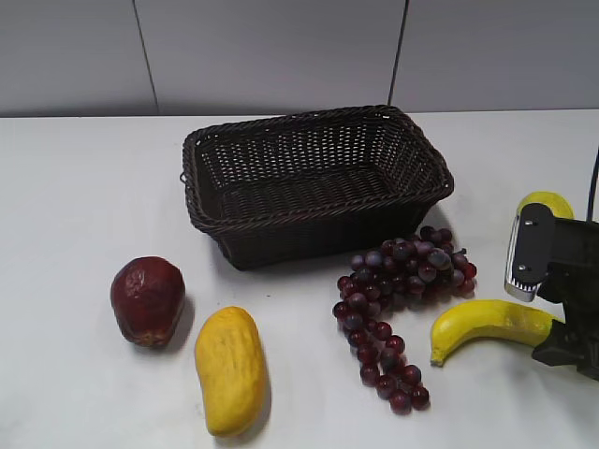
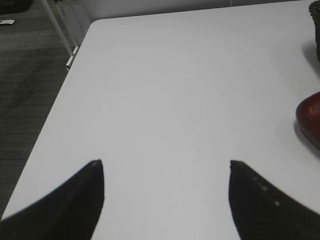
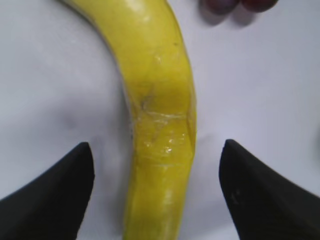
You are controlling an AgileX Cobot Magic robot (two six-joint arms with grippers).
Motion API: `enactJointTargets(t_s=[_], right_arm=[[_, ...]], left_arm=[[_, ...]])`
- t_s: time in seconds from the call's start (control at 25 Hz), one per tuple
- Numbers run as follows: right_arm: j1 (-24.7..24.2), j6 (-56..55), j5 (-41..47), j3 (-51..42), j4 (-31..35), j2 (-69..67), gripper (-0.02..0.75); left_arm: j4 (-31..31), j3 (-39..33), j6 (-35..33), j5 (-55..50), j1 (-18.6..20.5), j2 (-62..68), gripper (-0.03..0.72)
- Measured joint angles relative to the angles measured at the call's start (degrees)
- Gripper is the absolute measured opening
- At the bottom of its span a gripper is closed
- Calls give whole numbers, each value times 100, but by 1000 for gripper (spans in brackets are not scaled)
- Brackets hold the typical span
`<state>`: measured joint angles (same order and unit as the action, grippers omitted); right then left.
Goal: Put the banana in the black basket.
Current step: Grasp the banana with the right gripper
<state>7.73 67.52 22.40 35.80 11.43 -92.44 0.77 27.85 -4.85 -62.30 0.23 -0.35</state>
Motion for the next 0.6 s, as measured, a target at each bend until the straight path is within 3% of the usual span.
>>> enactJointTargets(t_s=[0.32,0.6], right_arm=[[0,121,-200,11,4,-364,576],[0,139,-295,92,40,-553,442]], left_arm=[[0,0,0,0,0,0,575],[-1,0,0,0,0,0,575]])
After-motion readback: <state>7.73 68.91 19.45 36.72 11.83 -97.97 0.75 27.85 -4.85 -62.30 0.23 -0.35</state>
